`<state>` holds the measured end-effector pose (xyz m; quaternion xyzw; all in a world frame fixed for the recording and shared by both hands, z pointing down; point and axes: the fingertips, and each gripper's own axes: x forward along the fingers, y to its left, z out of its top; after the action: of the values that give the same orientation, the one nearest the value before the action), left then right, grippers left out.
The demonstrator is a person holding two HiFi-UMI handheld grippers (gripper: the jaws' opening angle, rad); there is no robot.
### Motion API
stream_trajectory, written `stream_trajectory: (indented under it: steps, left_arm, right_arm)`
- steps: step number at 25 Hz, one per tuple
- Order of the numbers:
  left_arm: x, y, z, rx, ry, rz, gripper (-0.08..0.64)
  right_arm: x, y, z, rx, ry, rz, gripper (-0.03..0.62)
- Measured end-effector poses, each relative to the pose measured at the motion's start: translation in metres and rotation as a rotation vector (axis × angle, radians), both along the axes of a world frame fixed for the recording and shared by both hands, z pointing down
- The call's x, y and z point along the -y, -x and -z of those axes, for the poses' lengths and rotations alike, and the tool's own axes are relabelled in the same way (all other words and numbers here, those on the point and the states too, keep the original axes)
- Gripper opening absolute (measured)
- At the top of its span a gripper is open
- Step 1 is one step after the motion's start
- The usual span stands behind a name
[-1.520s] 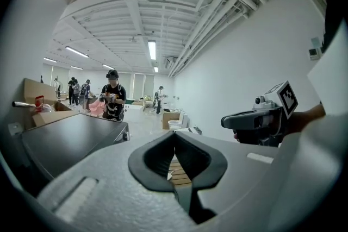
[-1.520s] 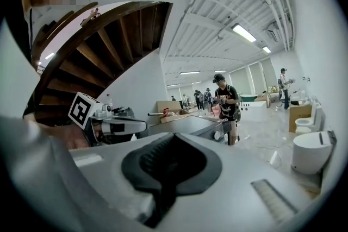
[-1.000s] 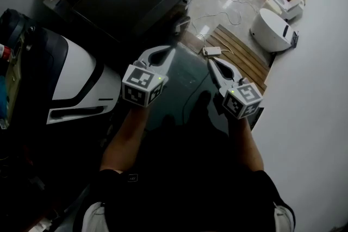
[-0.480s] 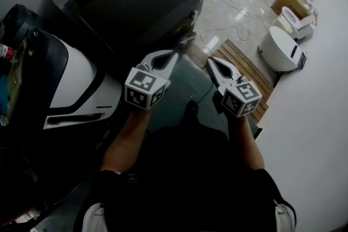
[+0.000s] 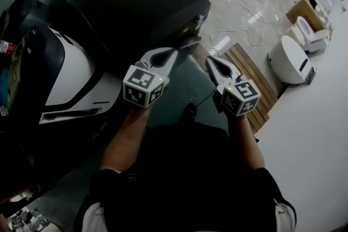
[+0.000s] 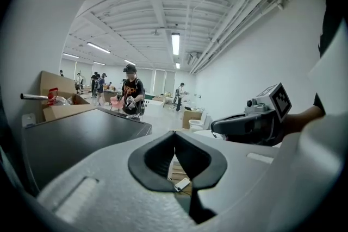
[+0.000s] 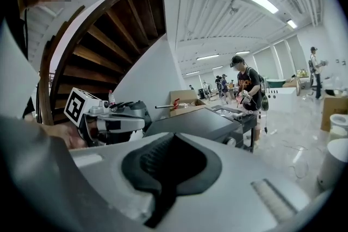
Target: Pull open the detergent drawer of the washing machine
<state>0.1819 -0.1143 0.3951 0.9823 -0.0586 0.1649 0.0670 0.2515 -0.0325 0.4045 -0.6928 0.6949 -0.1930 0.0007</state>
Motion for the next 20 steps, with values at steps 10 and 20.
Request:
stream_trajectory:
  steps: [10,20]
  left_arm:
    - [0.021,-0.021,0.002,-0.004,0.006,0.101,0.011]
    - [0.097,0.017,0.027,-0.085,0.014,0.173,0.011]
  right_arm:
    - [0.024,-0.048,-0.007,0.037,0.0,0.055,0.002]
    - [0.105,0.001,0.012,-0.008,-0.002,0.157,0.002]
